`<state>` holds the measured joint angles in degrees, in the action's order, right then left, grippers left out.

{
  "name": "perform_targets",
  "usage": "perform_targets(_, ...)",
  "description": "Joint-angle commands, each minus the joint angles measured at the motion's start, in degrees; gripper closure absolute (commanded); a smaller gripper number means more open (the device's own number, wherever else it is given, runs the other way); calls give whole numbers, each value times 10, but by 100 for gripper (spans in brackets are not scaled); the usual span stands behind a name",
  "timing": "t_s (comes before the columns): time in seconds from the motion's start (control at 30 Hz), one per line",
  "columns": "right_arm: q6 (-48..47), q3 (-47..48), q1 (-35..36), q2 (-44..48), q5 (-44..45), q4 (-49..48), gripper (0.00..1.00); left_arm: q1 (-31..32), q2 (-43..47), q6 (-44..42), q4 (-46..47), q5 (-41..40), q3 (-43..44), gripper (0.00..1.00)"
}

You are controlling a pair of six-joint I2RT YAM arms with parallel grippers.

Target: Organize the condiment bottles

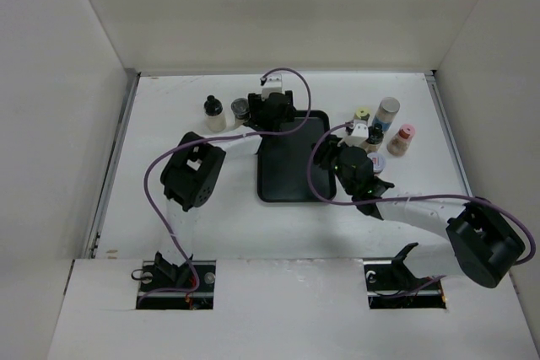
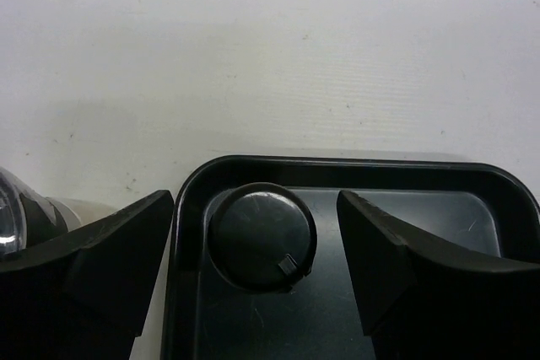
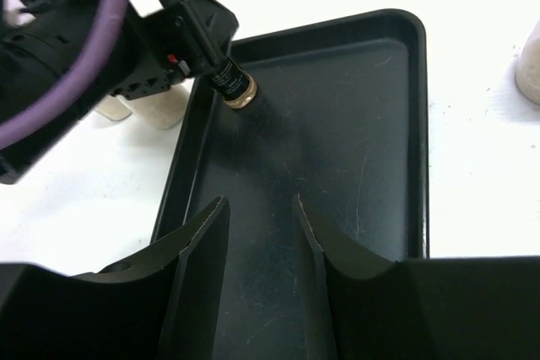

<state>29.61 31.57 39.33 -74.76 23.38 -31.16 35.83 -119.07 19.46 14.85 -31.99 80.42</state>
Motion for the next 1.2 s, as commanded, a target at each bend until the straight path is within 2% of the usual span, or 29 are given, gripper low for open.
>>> perform_targets(0.0, 4, -5, -5, 13, 2, -28, 57, 8, 86, -9, 32, 1, -13, 21)
perform_targets(0.2, 5, -8, -11, 20, 1, -28, 57, 9, 200, -6, 40, -11, -89, 20)
perform_targets(0.37, 5, -8, -9, 21, 2, -28, 51, -25, 238, 7, 6, -33, -135, 18)
perform_targets(0.5, 5, -5, -9, 16, 1, -28, 33, -55, 229, 14, -16, -32, -135, 17)
perform_targets(0.6, 3, -3, -9, 10, -2, -28, 25, -68, 211, 15, -20, -26, -127, 16)
perform_targets(0.73, 2, 0, -9, 3, -6, -28, 20, -79, 174, 15, -37, -4, -101, 16)
perform_targets(0.93, 0, 3, -9, -6, -10, -28, 19, -92, 130, 15, -43, 21, -73, 17)
perform_targets(1.03, 0, 6, -9, -8, -14, -27, 19, -94, 124, 15, -40, 19, -69, 21)
perform_targets(1.17, -1, 6, -9, -10, -14, -28, 19, -99, 119, 15, -35, 18, -69, 36)
